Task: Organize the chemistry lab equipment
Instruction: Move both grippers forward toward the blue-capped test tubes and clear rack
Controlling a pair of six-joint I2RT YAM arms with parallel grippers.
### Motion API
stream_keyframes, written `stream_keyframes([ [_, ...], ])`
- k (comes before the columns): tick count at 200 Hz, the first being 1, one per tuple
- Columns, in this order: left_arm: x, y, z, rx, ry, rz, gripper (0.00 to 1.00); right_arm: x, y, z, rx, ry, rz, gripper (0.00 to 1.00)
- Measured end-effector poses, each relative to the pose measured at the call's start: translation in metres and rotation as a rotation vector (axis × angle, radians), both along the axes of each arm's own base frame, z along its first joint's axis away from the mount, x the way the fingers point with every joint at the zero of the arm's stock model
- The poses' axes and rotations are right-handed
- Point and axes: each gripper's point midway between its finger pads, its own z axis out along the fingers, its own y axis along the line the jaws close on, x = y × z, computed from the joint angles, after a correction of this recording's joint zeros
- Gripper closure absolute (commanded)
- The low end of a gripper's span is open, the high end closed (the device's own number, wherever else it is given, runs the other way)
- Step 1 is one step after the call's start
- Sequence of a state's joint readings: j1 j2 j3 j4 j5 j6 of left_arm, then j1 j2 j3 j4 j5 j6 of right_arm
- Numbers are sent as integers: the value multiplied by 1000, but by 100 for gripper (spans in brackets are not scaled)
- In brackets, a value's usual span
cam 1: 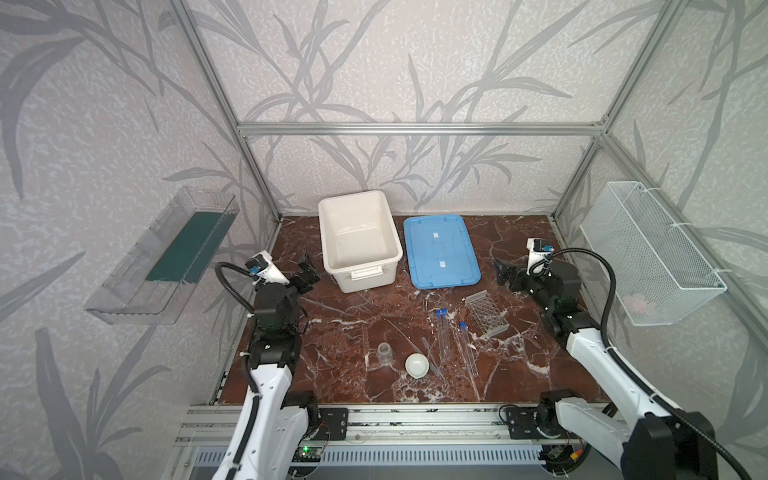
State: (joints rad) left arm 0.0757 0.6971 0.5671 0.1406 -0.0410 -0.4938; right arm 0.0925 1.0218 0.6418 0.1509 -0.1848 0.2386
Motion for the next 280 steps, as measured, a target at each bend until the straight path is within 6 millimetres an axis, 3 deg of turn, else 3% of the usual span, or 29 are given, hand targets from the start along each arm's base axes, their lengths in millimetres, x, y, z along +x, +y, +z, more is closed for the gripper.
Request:
stream_keyframes([
  [19,-13,-12,27,-101,-54,-57,1,-6,12,15,76,48,54,1],
  [39,-25,-24,30,-180,-61,-122,1,-17,30,25,171,90,142,1],
  [80,-44,-43,27,-277,-31,-208,1,-40,56,12,325,226,264,1],
  [118,-26,-72,14,-307,170,-329,1,-55,70,-8,297,319,289,1],
  [138,-23,-105,3,-265,285,-424,2,-67,86,-18,220,368,319,1],
  [158,-35,-147,-5,-190,377,-540,2,-71,97,-16,150,381,336,0],
  [202,-47,-227,-15,-10,530,-699,2,-66,95,-19,133,400,296,1],
  [236,-57,-290,-54,157,670,-784,3,-69,86,-30,99,434,252,0],
  [280,-59,-335,-107,258,812,-813,7,-86,76,-32,85,436,236,1],
])
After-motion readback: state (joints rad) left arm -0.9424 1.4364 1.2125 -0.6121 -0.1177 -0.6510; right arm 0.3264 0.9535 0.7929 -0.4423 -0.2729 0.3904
